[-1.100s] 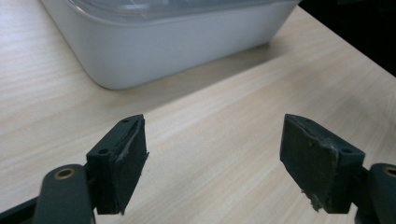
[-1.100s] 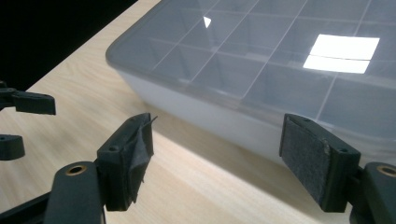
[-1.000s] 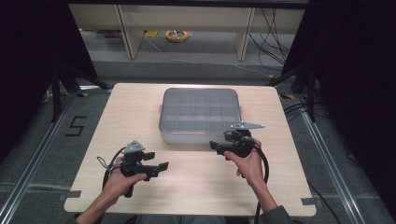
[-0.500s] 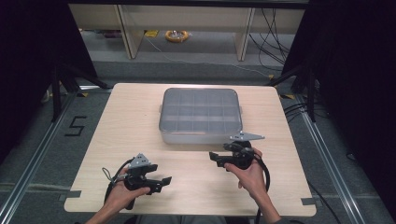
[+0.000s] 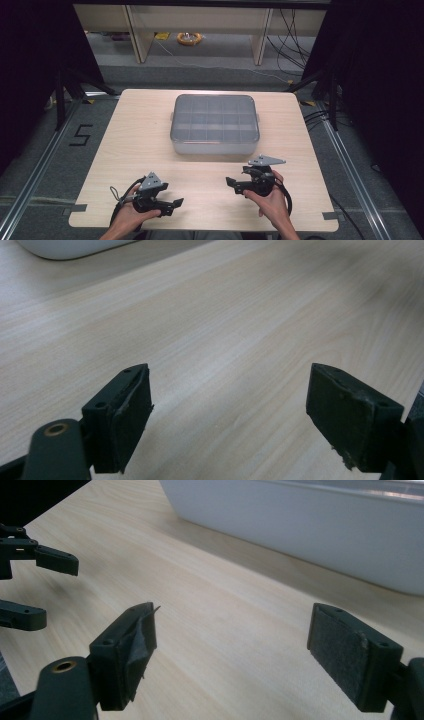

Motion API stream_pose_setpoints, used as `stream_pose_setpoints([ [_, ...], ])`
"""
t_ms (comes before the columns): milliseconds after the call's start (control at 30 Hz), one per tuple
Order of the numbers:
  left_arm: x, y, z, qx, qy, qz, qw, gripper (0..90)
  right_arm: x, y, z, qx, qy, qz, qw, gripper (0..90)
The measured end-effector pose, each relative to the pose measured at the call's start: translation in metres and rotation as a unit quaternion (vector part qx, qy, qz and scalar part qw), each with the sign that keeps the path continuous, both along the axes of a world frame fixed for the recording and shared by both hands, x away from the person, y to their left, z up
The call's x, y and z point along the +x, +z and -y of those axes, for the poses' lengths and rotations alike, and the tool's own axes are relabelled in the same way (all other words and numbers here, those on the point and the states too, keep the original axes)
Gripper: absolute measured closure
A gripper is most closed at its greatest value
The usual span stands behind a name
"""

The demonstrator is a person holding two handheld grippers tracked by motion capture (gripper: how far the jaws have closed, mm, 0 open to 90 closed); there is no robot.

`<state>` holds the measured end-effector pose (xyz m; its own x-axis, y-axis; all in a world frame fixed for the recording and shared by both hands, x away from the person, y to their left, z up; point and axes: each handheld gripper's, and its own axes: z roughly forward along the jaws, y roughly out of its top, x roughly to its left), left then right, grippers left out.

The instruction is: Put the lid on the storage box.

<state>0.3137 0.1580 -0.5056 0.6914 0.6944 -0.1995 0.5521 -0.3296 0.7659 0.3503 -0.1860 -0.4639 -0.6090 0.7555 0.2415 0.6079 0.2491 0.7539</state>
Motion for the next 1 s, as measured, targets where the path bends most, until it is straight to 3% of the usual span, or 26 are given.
stream_pose_setpoints([
  [100,-0.006,0.001,0.002,0.003,-0.006,-0.007,1.0000,17.9,-0.006,-0.004,0.001,0.007,0.006,-0.009,0.9999,20.8],
  [133,-0.007,0.001,0.001,0.020,-0.019,0.001,0.9996,17.9,-0.008,-0.004,0.003,0.002,0.005,-0.008,1.0000,20.8],
  [200,-0.012,-0.001,0.004,0.006,-0.013,0.003,0.9999,18.0,-0.011,-0.005,0.004,0.001,0.011,-0.012,0.9999,21.0],
  [233,-0.013,0.000,0.002,0.020,-0.021,0.001,0.9996,17.9,-0.014,-0.006,0.005,0.003,0.012,-0.007,0.9999,21.0],
  [267,-0.014,0.000,0.003,0.020,-0.027,0.005,0.9994,17.9,-0.016,-0.007,0.005,0.003,0.014,-0.009,0.9999,21.1],
  [300,-0.017,-0.001,0.003,0.025,-0.026,0.011,0.9993,17.9,-0.020,-0.006,0.004,0.012,0.005,-0.022,0.9997,21.1],
  [333,-0.019,0.000,0.004,0.026,-0.031,0.008,0.9991,18.0,-0.021,-0.008,0.006,0.004,0.014,-0.010,0.9998,21.2],
  [367,-0.021,-0.001,0.004,0.030,-0.032,0.005,0.9990,18.0,-0.025,-0.007,0.005,0.009,0.007,-0.030,0.9995,21.3],
  [400,-0.023,-0.001,0.005,0.028,-0.032,0.002,0.9991,17.9,-0.024,-0.009,0.007,0.004,0.023,-0.017,0.9996,21.4],
  [433,-0.024,-0.001,0.004,0.045,-0.040,0.010,0.9982,17.9,-0.026,-0.010,0.007,0.001,0.025,-0.011,0.9996,21.4],
  [467,-0.025,-0.001,0.005,0.039,-0.042,0.008,0.9983,17.9,-0.028,-0.010,0.007,0.004,0.026,-0.018,0.9995,21.5],
  [500,-0.025,-0.001,0.004,0.052,-0.045,0.011,0.9976,17.9,-0.029,-0.011,0.007,0.004,0.029,-0.018,0.9994,21.6],
  [533,-0.028,-0.002,0.006,0.039,-0.040,0.003,0.9984,17.9,-0.030,-0.011,0.007,0.003,0.031,-0.020,0.9993,21.6],
  [567,-0.028,-0.001,0.004,0.051,-0.047,0.014,0.9975,17.9,-0.032,-0.012,0.007,0.005,0.030,-0.020,0.9993,21.6],
  [600,-0.030,-0.001,0.005,0.042,-0.040,0.008,0.9983,17.9,-0.034,-0.012,0.008,0.004,0.033,-0.017,0.9993,21.7],
  [633,-0.031,0.000,0.005,0.037,-0.044,0.007,0.9983,17.9,-0.038,-0.011,0.006,0.010,0.023,-0.030,0.9992,21.7],
  [700,-0.032,0.001,0.004,0.041,-0.048,0.011,0.9979,17.9,-0.039,-0.013,0.009,-0.004,0.034,-0.013,0.9993,21.8],
  [733,-0.033,0.002,0.003,0.051,-0.051,0.013,0.9973,17.9,-0.040,-0.014,0.010,-0.002,0.037,-0.018,0.9992,21.8],
  [833,-0.037,0.001,0.004,0.034,-0.039,0.009,0.9986,17.9,-0.044,-0.015,0.012,0.003,0.037,-0.021,0.9991,21.8],
  [900,-0.039,0.003,0.001,0.044,-0.040,0.009,0.9982,18.0,-0.047,-0.015,0.015,-0.003,0.031,-0.022,0.9993,21.8],
  [933,-0.040,0.003,0.001,0.035,-0.039,0.011,0.9986,18.0,-0.049,-0.015,0.016,-0.001,0.029,-0.027,0.9992,21.8],
  [967,-0.040,0.003,0.000,0.047,-0.045,0.022,0.9976,17.9,-0.050,-0.016,0.017,0.000,0.036,-0.024,0.9991,21.7],
  [1000,-0.041,0.004,0.000,0.043,-0.041,0.017,0.9981,18.0,-0.052,-0.017,0.017,-0.003,0.030,-0.022,0.9993,21.7],
])
